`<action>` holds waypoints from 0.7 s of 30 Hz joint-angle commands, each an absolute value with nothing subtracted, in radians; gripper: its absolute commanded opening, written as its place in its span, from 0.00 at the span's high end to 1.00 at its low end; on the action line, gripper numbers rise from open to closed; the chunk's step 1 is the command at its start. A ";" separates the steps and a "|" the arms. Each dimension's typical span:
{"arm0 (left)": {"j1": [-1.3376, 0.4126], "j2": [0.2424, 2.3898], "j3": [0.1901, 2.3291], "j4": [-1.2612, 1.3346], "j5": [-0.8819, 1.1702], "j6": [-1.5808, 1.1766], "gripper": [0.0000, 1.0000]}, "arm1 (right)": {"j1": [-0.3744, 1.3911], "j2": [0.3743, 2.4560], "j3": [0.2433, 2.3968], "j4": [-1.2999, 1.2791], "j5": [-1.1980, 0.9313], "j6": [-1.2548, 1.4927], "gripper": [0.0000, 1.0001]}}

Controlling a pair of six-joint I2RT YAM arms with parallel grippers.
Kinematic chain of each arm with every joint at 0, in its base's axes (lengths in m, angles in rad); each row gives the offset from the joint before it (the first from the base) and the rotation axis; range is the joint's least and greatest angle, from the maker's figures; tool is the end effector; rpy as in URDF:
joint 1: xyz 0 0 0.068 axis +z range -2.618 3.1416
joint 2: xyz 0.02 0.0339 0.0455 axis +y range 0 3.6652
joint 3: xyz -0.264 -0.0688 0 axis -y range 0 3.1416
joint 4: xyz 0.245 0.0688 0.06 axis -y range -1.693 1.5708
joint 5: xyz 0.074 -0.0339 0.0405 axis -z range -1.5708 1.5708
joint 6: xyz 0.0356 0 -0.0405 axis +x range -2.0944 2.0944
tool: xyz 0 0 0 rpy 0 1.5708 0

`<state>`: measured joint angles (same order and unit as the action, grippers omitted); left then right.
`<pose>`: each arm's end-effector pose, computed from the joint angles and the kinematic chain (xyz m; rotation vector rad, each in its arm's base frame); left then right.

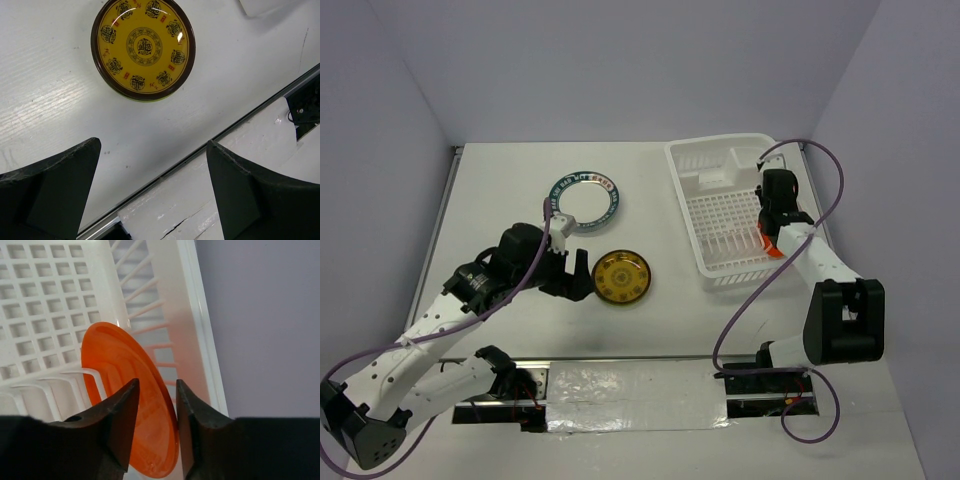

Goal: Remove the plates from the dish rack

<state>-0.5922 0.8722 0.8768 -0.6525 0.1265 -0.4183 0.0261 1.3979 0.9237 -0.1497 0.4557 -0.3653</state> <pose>0.1486 -0.1054 0.3108 0.2721 2.2871 -0.6817 0.3063 -0.0077 0.2532 -0.1706 2.1981 -0.6897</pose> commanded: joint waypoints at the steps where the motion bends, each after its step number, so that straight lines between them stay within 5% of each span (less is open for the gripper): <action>1: -0.601 0.853 0.882 -0.634 0.140 -0.400 0.00 | 0.020 1.388 0.916 -0.133 0.449 -0.362 0.61; 3: -0.606 0.850 0.882 -0.634 0.138 -0.402 0.00 | 0.020 1.390 0.919 -0.138 0.445 -0.360 0.67; 6: -0.611 0.847 0.882 -0.632 0.137 -0.402 0.00 | 0.020 1.382 0.923 -0.138 0.454 -0.357 0.92; 21: -0.623 0.834 0.882 -0.635 0.124 -0.410 0.00 | 0.041 1.356 0.913 -0.140 0.354 -0.460 1.00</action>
